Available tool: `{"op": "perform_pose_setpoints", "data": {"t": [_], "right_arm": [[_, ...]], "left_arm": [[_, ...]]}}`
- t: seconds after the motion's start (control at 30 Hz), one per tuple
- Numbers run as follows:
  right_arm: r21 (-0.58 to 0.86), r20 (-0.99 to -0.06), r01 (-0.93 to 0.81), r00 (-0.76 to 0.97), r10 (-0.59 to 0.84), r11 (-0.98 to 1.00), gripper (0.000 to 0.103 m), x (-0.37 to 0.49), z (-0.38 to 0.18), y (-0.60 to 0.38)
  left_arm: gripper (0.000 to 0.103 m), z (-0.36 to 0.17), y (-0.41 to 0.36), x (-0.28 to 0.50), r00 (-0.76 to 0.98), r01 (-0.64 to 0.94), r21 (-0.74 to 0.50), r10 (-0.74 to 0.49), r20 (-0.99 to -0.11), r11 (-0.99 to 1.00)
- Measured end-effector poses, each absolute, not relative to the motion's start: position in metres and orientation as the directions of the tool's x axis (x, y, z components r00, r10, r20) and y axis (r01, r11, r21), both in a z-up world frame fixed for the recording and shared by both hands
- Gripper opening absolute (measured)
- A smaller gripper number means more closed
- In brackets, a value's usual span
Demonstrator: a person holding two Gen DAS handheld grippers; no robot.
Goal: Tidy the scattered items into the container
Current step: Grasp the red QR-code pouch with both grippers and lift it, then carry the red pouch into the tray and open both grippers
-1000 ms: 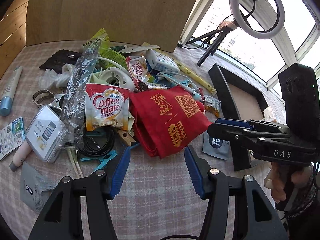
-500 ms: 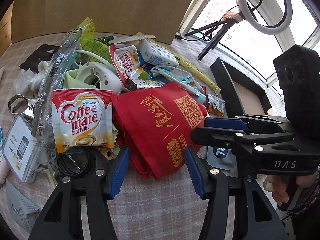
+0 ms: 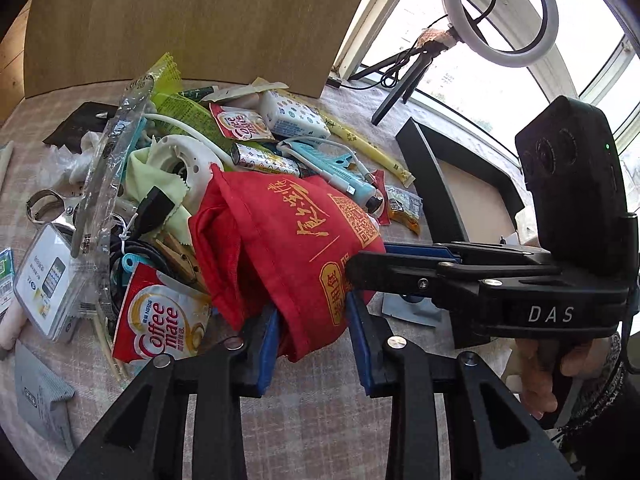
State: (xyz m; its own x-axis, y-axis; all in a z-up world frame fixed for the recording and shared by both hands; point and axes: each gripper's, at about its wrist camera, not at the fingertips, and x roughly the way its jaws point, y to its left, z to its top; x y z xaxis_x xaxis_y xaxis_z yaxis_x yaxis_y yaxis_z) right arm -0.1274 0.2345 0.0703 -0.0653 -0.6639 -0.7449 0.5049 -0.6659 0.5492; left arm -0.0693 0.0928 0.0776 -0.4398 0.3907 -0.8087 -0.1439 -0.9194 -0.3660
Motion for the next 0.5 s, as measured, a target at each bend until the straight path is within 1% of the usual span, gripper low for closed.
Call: {"op": "perform_pose_setpoints", "data": {"t": [0.13, 0.27, 0.43, 0.5], "right_arm": [[0.575, -0.71, 0.513, -0.072, -0.7, -0.637, 0.033, -0.115, 0.087, 0.239], [0.592, -0.671, 0.525, -0.1, -0.735, -0.612, 0.033, -0.104, 0.109, 0.251], [0.566, -0.649, 0.532, -0.183, -0.738, -0.63, 0.033, -0.1, 0.134, 0.279], [0.546, -0.648, 0.519, -0.235, -0.725, -0.657, 0.033, -0.101, 0.142, 0.297]], "left_arm": [[0.027, 0.104, 0.097, -0.052, -0.487, -0.172, -0.319, 0.362, -0.795, -0.932], [0.025, 0.131, 0.102, -0.04, -0.527, -0.197, -0.313, 0.369, -0.765, -0.929], [0.025, 0.154, 0.124, -0.043, -0.553, -0.25, -0.286, 0.379, -0.742, -0.925], [0.025, 0.16, 0.143, -0.053, -0.547, -0.287, -0.287, 0.403, -0.734, -0.914]]}}
